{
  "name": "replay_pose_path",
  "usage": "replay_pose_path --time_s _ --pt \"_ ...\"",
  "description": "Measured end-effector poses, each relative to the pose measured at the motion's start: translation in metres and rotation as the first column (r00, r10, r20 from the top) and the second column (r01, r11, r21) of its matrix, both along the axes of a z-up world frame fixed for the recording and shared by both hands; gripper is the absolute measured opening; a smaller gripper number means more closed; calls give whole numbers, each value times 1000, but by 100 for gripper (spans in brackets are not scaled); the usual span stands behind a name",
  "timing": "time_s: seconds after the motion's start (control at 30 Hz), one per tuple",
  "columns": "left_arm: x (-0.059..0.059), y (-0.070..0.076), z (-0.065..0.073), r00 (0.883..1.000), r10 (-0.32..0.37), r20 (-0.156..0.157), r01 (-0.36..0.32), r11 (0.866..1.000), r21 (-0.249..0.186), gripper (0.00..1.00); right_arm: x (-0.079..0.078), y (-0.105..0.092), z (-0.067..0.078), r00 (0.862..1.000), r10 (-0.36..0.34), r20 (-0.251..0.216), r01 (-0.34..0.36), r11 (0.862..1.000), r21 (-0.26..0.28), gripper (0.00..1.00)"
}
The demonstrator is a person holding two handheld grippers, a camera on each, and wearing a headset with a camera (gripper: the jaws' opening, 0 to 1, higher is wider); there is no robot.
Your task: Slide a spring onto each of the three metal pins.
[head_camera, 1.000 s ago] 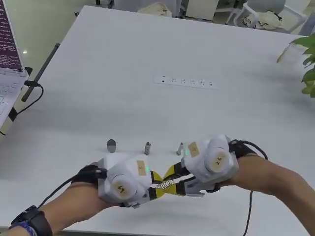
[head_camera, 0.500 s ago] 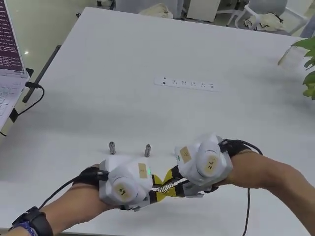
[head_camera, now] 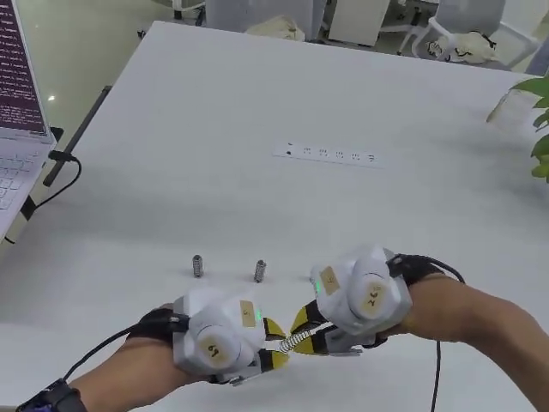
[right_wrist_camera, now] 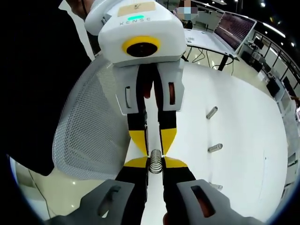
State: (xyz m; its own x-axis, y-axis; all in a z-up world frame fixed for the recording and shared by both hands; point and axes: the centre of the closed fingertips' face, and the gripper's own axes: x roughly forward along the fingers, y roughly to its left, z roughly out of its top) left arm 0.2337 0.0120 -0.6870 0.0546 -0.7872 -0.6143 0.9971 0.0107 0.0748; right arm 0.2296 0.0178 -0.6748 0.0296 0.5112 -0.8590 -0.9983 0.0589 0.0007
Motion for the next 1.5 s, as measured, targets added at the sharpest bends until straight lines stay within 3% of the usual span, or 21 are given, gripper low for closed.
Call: replay_pose_path --time_s 0.27,0.6,0.87,1.5 --pt "10 16 -2 997 73 -17 -73 997 -6 14 4 -14 -3 999 -38 -2 38 999 -16 8" --pt "25 39 0 984 178 -28 -179 984 -16 21 13 -34 -9 996 -90 -5 90 995 -42 8" --pt "38 57 5 960 275 -48 -277 960 -43 26 26 -49 -8 991 -135 6 135 989 -56 8" --pt "59 104 6 900 431 -66 -435 899 -50 32 59 -81 -7 982 -185 25 187 978 -95 8"
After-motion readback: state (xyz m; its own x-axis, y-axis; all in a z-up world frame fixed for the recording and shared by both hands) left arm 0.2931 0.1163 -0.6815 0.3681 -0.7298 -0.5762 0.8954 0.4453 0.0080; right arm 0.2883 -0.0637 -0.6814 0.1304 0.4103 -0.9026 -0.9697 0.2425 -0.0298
